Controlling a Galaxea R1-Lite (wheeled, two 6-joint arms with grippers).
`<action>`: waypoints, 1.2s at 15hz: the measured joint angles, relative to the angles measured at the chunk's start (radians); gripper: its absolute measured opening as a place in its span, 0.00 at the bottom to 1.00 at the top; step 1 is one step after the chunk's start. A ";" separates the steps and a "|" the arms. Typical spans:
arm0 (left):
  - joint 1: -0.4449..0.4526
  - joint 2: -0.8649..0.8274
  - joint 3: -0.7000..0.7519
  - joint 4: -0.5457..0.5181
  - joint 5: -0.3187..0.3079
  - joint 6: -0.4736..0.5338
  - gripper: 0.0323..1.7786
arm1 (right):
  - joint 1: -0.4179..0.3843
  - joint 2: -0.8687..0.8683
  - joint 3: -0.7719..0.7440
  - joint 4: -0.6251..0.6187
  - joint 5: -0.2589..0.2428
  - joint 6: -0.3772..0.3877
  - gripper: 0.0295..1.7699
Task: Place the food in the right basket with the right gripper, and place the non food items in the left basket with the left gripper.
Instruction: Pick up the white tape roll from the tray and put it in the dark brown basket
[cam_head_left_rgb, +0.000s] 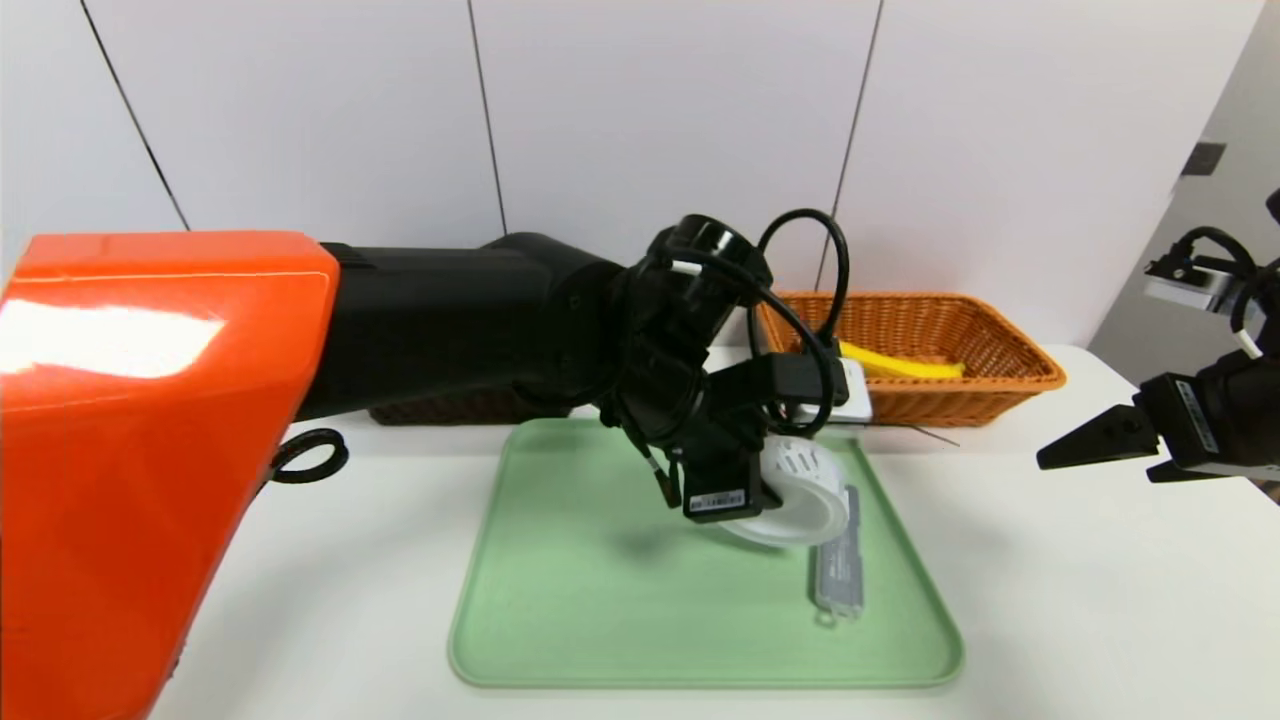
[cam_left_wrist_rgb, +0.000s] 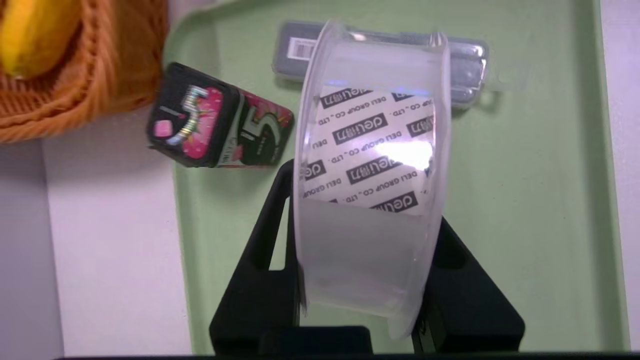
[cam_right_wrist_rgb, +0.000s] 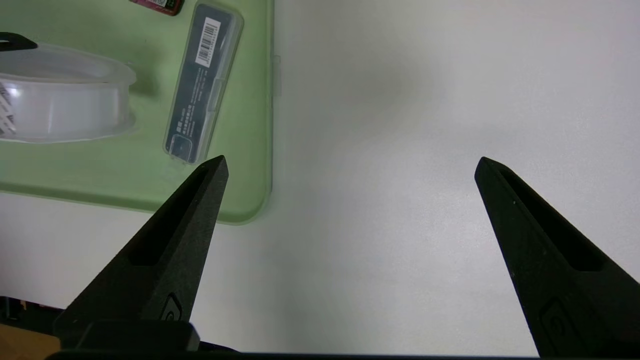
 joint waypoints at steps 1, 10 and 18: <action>0.006 -0.012 0.000 -0.011 0.000 -0.016 0.31 | 0.000 -0.001 0.000 0.000 0.000 0.001 0.96; 0.207 -0.192 0.000 -0.026 0.002 -0.327 0.31 | 0.003 -0.035 0.010 0.001 0.021 0.001 0.96; 0.493 -0.246 0.009 -0.033 0.002 -0.475 0.31 | 0.016 -0.057 0.016 0.002 0.022 0.000 0.96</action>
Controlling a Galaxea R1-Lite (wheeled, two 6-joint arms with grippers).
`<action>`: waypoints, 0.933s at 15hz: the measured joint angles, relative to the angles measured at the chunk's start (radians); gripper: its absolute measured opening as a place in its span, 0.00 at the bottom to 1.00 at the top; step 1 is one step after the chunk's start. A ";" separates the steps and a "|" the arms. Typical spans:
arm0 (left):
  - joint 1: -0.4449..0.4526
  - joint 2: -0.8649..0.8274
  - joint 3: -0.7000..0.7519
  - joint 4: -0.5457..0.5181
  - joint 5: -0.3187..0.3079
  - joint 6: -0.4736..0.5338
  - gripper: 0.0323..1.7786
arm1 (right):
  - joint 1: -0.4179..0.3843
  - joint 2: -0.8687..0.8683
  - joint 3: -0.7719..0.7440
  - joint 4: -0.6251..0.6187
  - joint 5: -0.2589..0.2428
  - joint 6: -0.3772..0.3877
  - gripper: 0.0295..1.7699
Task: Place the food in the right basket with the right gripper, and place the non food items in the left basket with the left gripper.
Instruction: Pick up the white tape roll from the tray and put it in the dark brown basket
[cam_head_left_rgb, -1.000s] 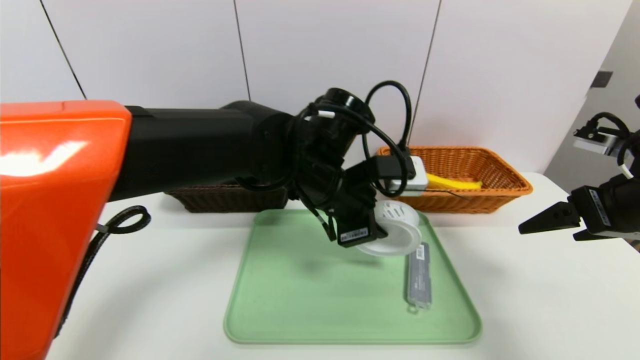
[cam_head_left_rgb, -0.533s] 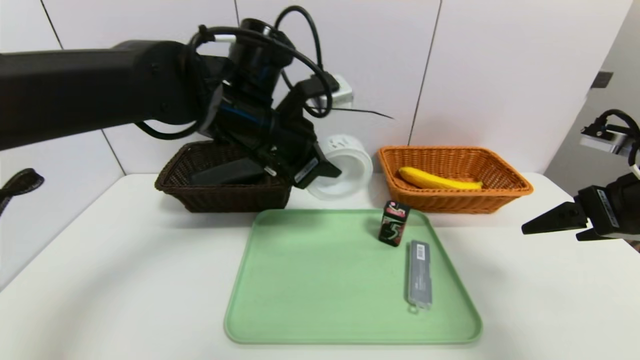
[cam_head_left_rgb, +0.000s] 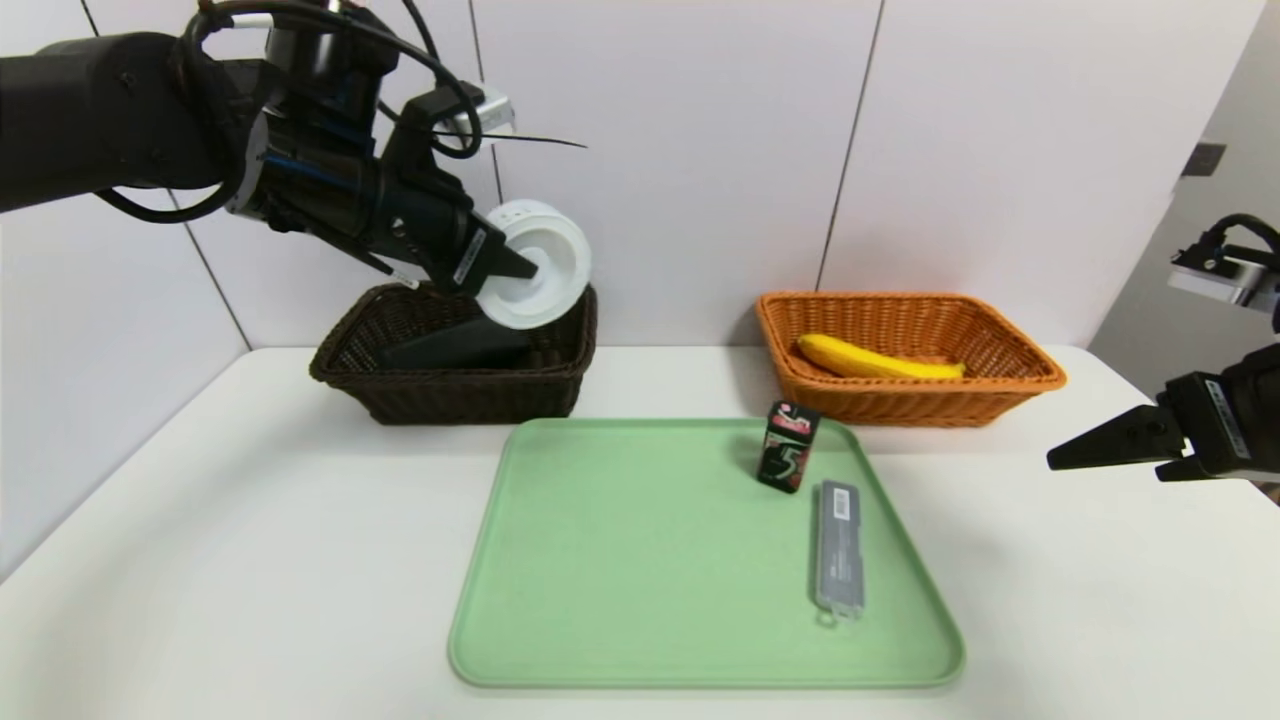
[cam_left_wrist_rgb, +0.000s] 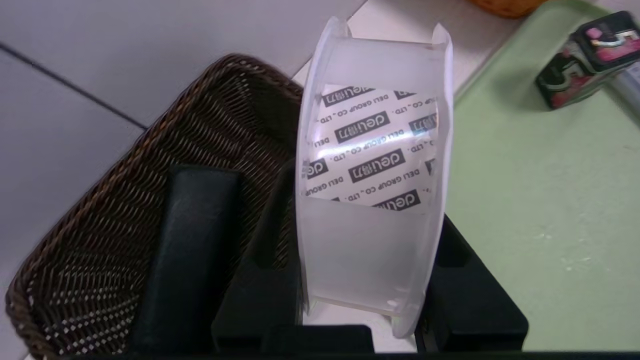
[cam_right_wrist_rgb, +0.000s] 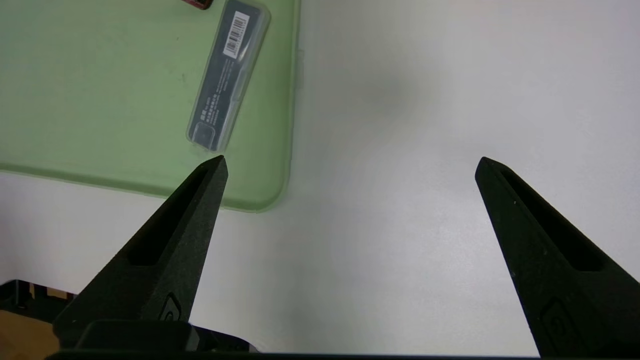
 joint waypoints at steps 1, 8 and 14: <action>0.024 0.010 0.000 0.000 0.000 0.000 0.31 | 0.000 -0.001 0.000 0.000 0.000 0.000 0.96; 0.076 0.129 -0.003 -0.075 0.042 -0.013 0.31 | 0.002 -0.009 0.007 0.000 0.000 -0.001 0.97; 0.076 0.192 -0.005 -0.094 0.042 -0.020 0.31 | 0.008 -0.013 0.008 0.000 0.000 -0.013 0.97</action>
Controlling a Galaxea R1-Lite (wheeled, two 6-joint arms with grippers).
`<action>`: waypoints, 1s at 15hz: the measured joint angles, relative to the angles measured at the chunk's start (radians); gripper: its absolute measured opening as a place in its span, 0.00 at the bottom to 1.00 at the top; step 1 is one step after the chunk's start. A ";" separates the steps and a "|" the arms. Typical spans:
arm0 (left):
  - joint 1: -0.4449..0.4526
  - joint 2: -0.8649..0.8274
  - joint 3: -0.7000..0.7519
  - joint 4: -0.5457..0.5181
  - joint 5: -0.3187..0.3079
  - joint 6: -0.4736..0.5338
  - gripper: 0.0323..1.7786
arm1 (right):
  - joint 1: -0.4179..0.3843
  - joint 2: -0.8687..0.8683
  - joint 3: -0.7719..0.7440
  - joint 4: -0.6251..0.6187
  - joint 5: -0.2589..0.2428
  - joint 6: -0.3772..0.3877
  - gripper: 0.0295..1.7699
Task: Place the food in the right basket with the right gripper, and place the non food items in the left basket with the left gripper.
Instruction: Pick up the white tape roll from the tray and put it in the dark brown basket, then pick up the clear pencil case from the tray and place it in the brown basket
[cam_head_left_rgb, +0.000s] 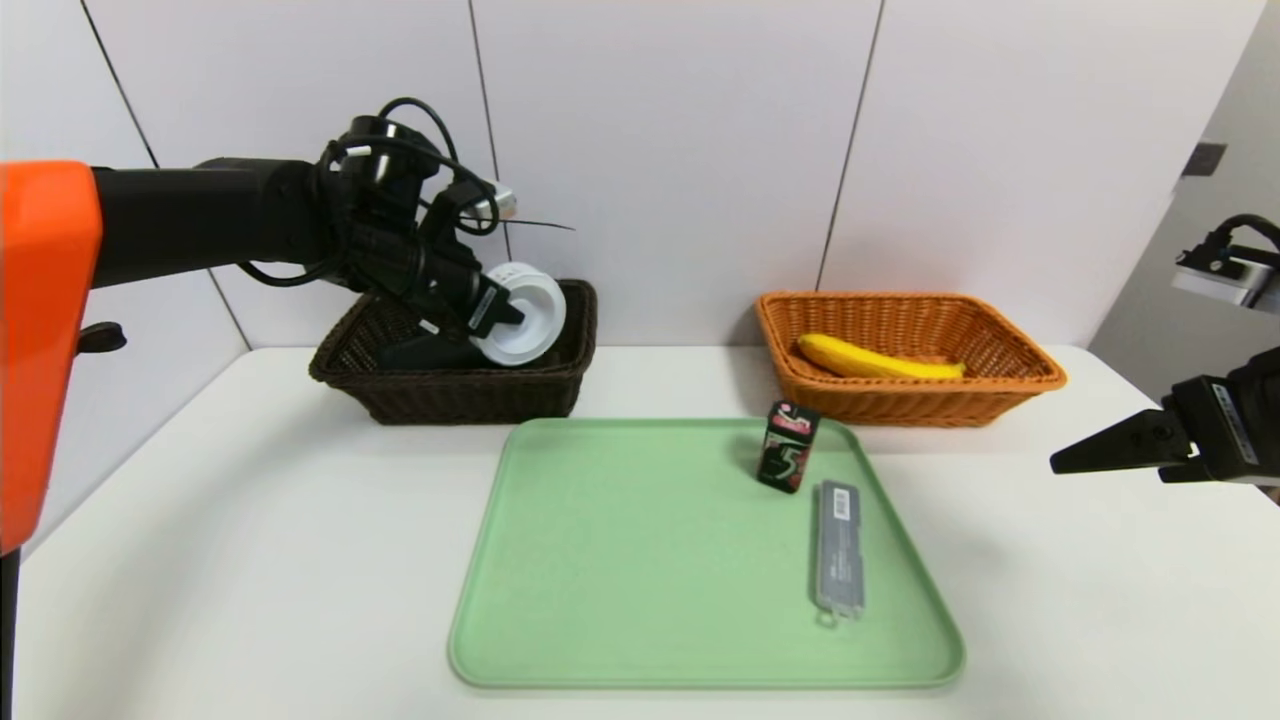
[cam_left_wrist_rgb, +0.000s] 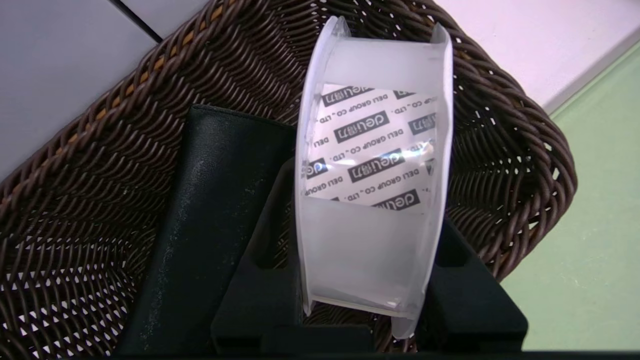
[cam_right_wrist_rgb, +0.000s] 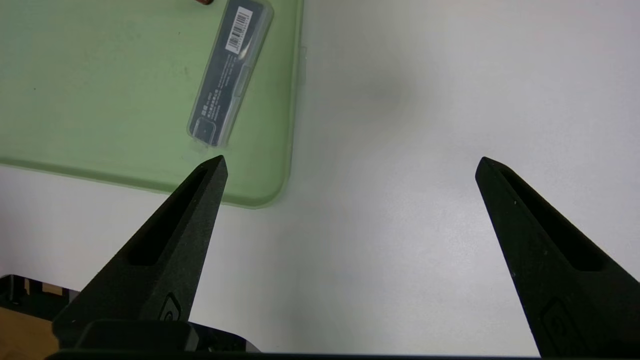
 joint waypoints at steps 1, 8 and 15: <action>0.000 0.004 0.000 0.001 0.000 0.000 0.31 | 0.001 -0.001 0.000 0.000 0.003 -0.003 0.97; 0.000 0.016 -0.002 -0.017 0.001 -0.008 0.58 | 0.003 -0.012 0.000 -0.001 0.018 -0.007 0.97; 0.001 -0.026 -0.003 -0.085 0.005 -0.056 0.81 | 0.008 -0.016 -0.001 -0.003 0.032 -0.020 0.97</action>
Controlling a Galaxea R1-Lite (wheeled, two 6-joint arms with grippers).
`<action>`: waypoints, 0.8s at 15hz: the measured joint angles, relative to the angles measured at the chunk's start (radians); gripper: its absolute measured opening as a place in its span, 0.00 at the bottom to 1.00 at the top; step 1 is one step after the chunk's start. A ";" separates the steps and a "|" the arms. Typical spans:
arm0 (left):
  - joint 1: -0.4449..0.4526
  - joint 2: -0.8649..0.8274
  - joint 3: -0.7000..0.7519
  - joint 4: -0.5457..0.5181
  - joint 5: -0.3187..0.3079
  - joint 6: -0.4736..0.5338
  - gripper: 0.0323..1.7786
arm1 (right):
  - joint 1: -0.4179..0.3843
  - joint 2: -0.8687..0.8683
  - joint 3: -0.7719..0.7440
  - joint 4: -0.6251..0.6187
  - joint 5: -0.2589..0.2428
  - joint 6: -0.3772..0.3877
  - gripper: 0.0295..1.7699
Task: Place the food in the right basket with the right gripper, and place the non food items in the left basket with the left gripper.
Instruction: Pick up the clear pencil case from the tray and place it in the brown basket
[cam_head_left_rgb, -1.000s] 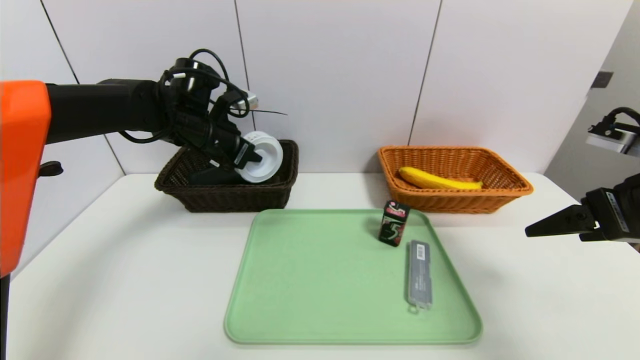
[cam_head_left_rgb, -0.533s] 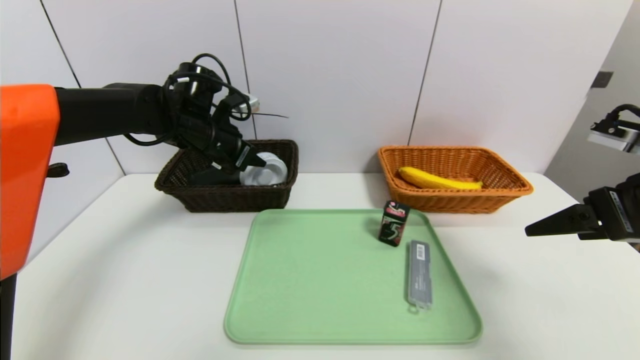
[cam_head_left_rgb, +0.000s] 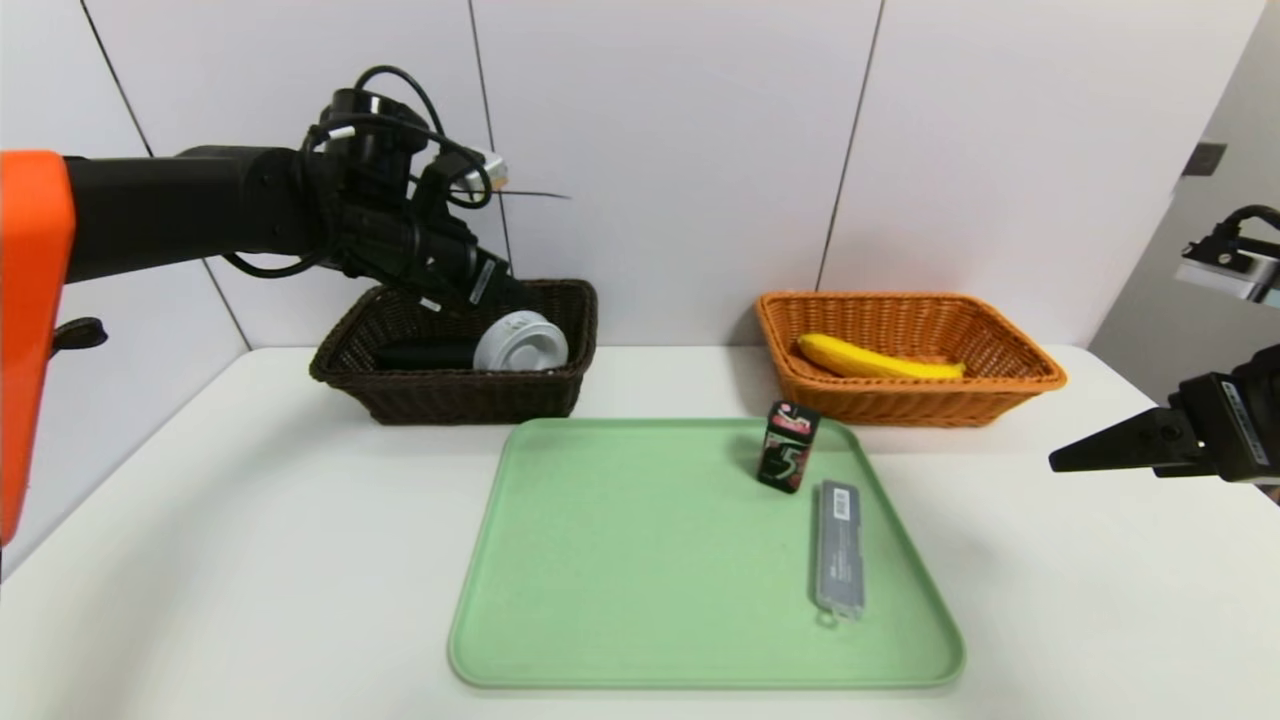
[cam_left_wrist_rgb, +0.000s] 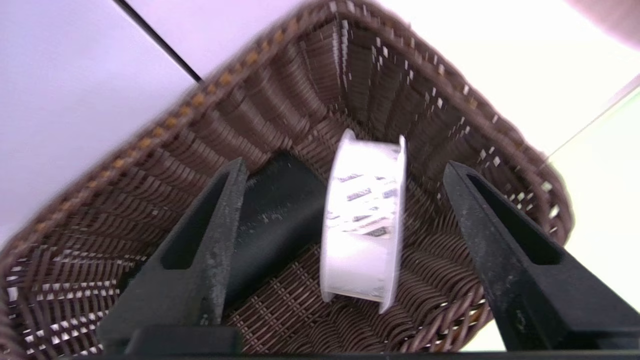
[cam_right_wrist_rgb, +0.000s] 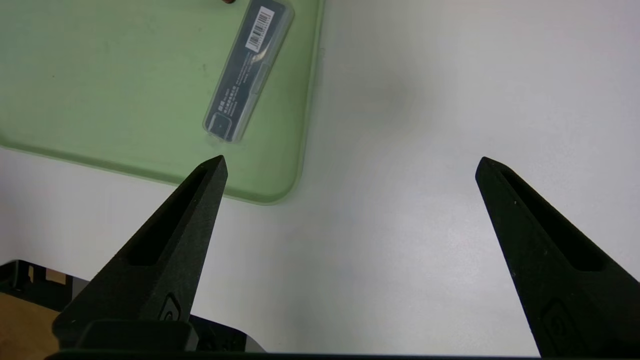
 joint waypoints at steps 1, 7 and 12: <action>-0.001 -0.015 0.000 -0.016 0.001 -0.027 0.82 | 0.000 -0.003 0.001 -0.003 0.004 0.001 0.97; -0.057 -0.097 0.000 -0.020 0.002 -0.053 0.90 | 0.000 -0.018 0.002 -0.035 0.004 0.001 0.97; -0.154 -0.137 0.000 -0.023 0.004 -0.082 0.93 | 0.000 -0.040 0.001 -0.077 0.001 -0.011 0.97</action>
